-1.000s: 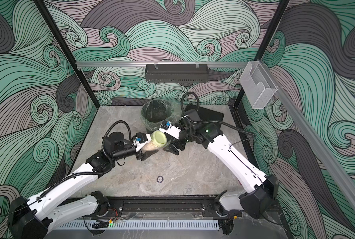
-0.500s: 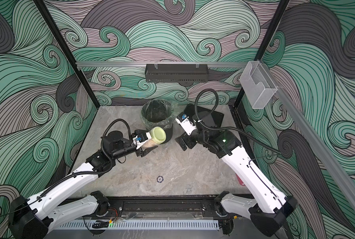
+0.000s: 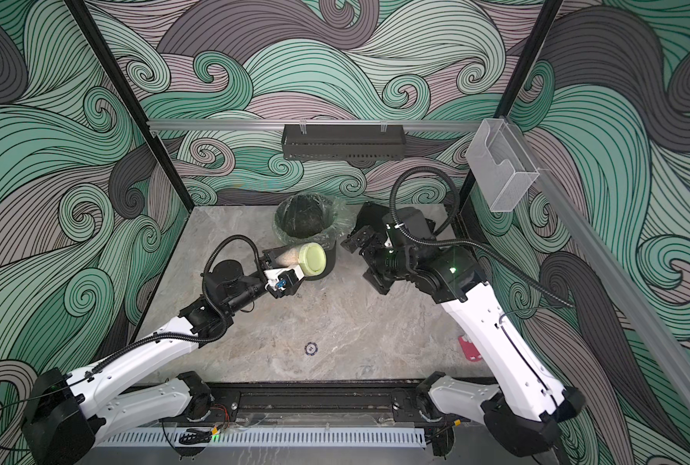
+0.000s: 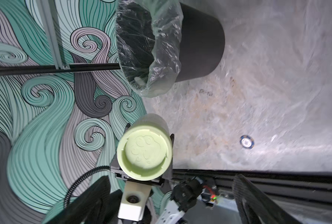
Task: Empty expired oatmeal from jars
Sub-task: Unscrew the lid from the jar.
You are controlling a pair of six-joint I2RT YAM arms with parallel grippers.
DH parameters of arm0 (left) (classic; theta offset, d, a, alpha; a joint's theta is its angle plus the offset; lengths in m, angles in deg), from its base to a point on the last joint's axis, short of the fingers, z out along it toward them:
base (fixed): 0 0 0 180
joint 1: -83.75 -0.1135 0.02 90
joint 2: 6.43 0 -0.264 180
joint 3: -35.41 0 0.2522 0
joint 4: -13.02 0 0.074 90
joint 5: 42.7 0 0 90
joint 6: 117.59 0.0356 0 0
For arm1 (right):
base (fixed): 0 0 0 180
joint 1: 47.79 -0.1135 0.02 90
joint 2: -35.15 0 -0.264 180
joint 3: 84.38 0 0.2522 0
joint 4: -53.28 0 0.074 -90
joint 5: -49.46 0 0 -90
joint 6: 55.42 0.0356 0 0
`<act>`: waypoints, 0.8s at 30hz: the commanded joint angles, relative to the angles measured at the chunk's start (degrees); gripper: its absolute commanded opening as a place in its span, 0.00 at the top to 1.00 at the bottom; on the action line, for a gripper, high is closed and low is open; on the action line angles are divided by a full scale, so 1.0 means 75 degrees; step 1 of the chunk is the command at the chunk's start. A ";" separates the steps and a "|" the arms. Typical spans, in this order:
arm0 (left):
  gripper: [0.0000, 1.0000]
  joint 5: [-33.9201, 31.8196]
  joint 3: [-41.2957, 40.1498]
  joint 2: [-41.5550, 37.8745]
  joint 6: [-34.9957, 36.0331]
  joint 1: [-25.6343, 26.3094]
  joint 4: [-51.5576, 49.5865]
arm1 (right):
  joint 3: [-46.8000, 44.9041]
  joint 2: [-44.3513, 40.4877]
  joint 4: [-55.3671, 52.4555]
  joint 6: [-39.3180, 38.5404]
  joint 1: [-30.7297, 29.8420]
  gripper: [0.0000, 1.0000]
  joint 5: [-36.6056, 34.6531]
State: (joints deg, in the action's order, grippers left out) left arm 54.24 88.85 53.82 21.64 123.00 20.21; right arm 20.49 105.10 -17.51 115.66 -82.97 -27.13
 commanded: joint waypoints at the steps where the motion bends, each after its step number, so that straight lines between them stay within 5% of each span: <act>1: 0.97 -0.0257 0.0156 -0.0240 0.0484 0.0119 0.1518 | -0.0084 0.0186 0.0627 0.2735 -0.0359 0.01 0.0474; 11: 0.97 -0.0392 0.0170 -0.0158 0.0531 0.0322 0.1602 | 0.0325 0.0887 0.0553 0.3873 -0.0919 0.01 0.0095; 24: 0.97 -0.0328 0.0181 -0.0156 0.0475 0.0392 0.1508 | -0.0048 0.0919 0.1277 0.4061 -0.1004 0.01 -0.0143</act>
State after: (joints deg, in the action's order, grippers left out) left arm 51.92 88.00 53.82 24.92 125.58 23.45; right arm 20.93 112.27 -9.32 144.84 -90.08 -27.00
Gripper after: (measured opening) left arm 0.800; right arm 0.991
